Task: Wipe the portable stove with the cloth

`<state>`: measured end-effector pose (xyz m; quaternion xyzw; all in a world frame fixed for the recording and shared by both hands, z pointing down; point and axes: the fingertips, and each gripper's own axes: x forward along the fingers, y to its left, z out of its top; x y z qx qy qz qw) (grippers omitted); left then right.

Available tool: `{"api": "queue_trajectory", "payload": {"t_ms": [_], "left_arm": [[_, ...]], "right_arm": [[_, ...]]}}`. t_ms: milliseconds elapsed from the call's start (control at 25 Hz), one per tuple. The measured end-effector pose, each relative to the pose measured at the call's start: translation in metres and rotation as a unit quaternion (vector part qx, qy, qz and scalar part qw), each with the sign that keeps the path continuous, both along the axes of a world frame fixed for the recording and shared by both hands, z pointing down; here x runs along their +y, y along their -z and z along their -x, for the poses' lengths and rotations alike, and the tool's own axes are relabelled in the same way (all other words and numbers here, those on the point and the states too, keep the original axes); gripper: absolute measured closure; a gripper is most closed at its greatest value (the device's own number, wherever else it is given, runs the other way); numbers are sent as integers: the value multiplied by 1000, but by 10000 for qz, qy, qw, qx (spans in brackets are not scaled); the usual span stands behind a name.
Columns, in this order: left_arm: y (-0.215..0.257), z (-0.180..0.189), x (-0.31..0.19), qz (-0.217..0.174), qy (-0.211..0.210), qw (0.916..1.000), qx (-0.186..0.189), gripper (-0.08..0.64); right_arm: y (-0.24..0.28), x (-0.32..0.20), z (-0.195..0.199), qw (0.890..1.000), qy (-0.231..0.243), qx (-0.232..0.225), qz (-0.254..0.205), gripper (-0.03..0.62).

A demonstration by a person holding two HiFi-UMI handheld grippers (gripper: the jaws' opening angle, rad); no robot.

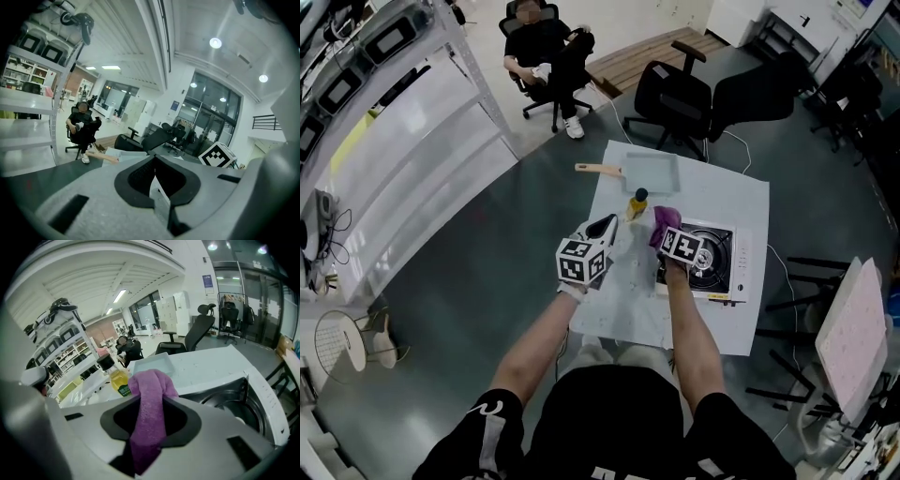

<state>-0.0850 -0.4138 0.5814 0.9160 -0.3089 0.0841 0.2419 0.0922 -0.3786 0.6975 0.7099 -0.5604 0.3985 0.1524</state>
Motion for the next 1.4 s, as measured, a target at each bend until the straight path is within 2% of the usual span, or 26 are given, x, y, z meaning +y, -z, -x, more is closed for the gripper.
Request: {"api": "queue_trajectory", "payload": {"t_ms": [400, 720, 880, 1080, 1240, 1400], "left_arm": [[35, 6, 34, -253, -216, 9993, 162, 554], [50, -30, 56, -378, -242, 9989, 111, 554], [52, -62, 57, -421, -80, 9991, 35, 555], [49, -115, 61, -391, 158, 9991, -82, 554], [41, -154, 61, -345, 436, 9983, -155, 554], [27, -176, 64, -259, 744, 9967, -210, 555]], "right_arm": [[83, 32, -8, 9969, 65, 235, -741, 482], [115, 51, -48, 9937, 188, 197, -1084, 482], [111, 50, -80, 9925, 497, 125, -1113, 482], [106, 41, -139, 9895, 918, -1, -1117, 482], [101, 28, -179, 9836, 1374, -8, -1166, 482], [85, 12, -199, 9751, 1906, -31, -1130, 482]]}}
